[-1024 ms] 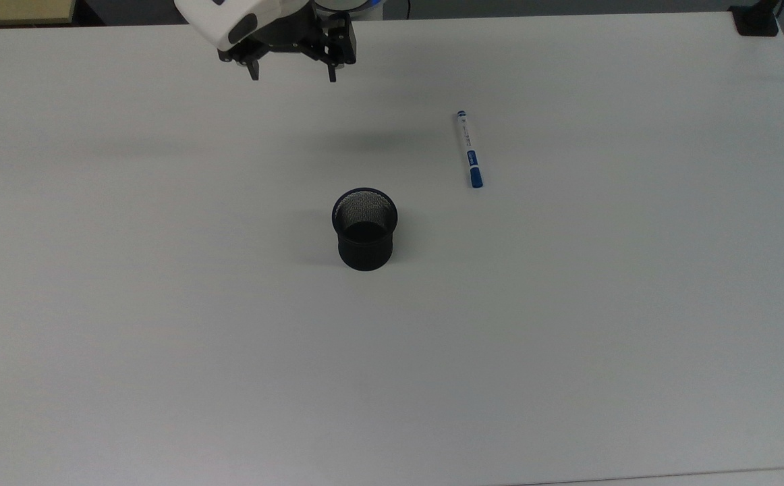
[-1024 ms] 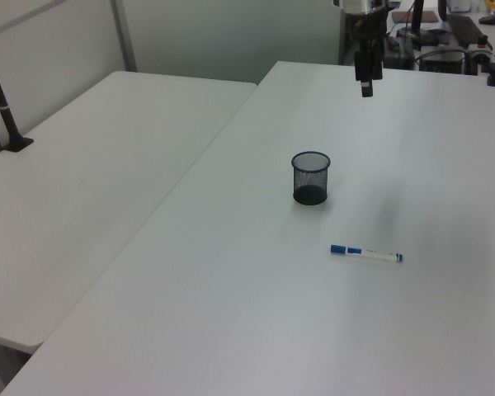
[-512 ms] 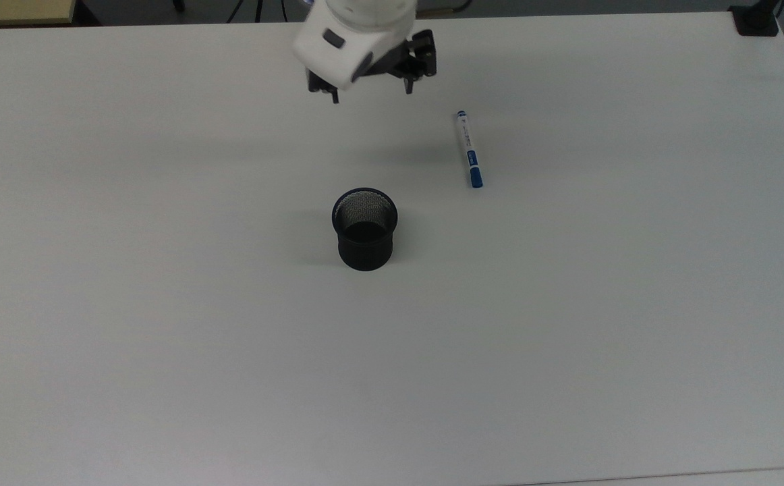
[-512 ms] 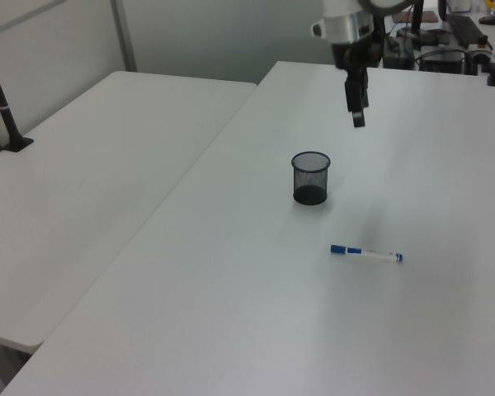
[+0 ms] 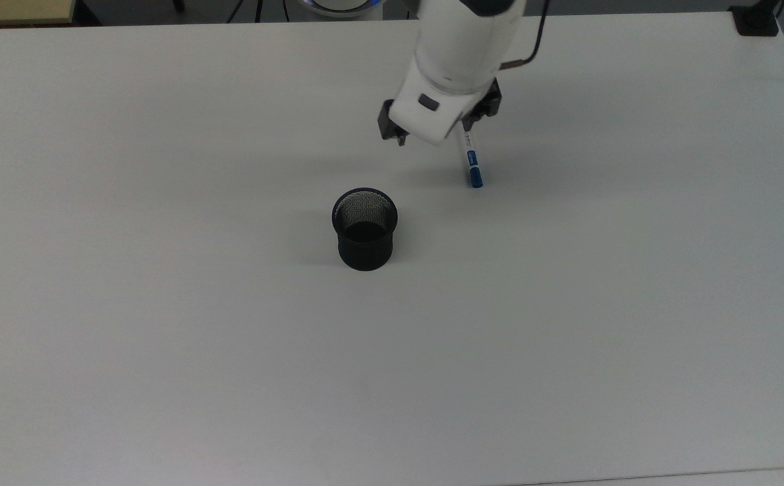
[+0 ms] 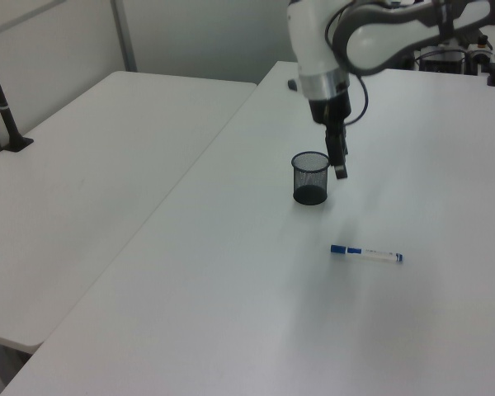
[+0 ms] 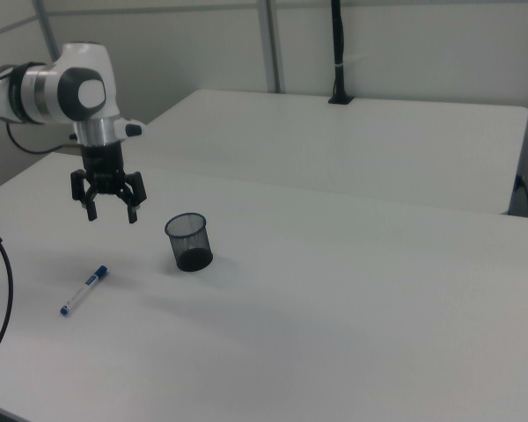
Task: Insert the marker
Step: 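Lower the gripper over the marker's blue-capped end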
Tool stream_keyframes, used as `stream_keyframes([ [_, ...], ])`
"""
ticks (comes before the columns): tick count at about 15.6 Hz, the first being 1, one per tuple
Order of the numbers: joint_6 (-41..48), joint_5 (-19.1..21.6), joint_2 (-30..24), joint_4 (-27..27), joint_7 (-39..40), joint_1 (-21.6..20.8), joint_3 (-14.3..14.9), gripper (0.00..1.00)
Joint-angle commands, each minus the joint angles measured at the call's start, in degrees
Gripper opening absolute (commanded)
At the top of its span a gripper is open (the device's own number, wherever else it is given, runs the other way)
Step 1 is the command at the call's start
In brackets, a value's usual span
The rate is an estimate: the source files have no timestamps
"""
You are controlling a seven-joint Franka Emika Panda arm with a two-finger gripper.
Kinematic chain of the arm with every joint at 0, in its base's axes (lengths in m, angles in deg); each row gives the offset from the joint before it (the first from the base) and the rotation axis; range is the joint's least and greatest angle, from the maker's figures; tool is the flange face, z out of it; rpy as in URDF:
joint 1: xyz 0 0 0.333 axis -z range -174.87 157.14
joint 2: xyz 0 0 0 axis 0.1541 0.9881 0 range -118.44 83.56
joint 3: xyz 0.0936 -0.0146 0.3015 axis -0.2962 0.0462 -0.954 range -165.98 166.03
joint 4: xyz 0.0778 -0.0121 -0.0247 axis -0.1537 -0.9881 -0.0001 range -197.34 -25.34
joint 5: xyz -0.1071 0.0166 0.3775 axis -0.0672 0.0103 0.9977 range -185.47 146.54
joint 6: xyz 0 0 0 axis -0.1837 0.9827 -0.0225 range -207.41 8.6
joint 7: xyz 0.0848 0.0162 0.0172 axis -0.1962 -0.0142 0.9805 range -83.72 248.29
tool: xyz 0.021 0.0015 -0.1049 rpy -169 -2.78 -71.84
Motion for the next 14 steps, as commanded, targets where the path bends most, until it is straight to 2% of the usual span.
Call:
stream_keyframes([
  [1, -2.6, 0.0, 3.6, 0.6, -2.1, -3.1, 0.8, 1.0],
  [4, -4.3, 0.0, 5.8, 0.6, -2.2, -5.5, 0.8, 0.92],
  [6, -4.4, 0.0, 7.6, 0.6, -2.2, -6.9, 0.8, 0.91],
  [9, -4.5, 0.0, 9.1, 0.6, -4.1, -7.2, 0.8, 0.86],
  [14, -8.1, -0.3, 11.8, 0.1, -4.9, -9.2, 0.8, 0.65],
])
